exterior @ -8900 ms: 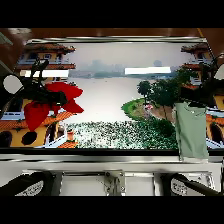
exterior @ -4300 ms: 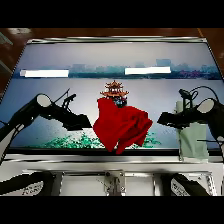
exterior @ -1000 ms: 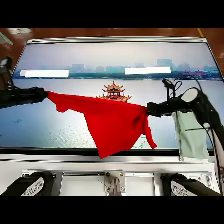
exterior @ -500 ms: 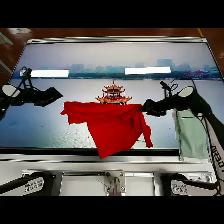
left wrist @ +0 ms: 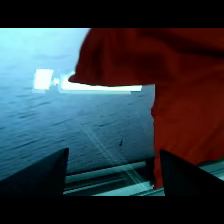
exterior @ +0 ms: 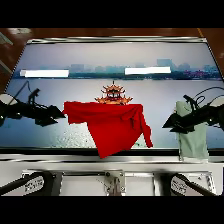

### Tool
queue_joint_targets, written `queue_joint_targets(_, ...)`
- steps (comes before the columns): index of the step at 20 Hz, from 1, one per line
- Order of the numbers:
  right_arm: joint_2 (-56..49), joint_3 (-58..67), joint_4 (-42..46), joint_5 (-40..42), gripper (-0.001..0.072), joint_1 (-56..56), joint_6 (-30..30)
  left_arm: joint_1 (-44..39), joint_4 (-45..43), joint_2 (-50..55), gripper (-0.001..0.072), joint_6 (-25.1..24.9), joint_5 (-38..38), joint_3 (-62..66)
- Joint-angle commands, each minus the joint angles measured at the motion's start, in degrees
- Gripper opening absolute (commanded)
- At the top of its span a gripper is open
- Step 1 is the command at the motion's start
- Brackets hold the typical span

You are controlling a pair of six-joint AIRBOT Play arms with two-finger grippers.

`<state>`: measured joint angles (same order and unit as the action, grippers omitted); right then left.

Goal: Fold the shirts.

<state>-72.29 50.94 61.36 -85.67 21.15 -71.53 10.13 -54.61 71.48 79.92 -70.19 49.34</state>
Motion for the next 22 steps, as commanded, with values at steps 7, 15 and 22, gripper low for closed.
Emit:
queue_joint_targets(7, 1.09, -6.54, -5.03, 6.43, 0.0596, 0.11, 1.55, -16.24, 13.62, 5.9, 0.071, -1.03, 16.83, -9.2)
queue_joint_targets(15, 1.09, -6.56, -4.94, 5.77, 0.0595, 0.11, 2.62, -23.34, 19.37, 10.8, 0.0709, -1.03, 27.82, -9.2)
queue_joint_targets(22, 1.09, -6.56, -2.34, 4.96, 0.0648, -3.26, 3.56, -24.55, 24.85, 13.73, 0.0095, -2.95, 30.56, -9.16)
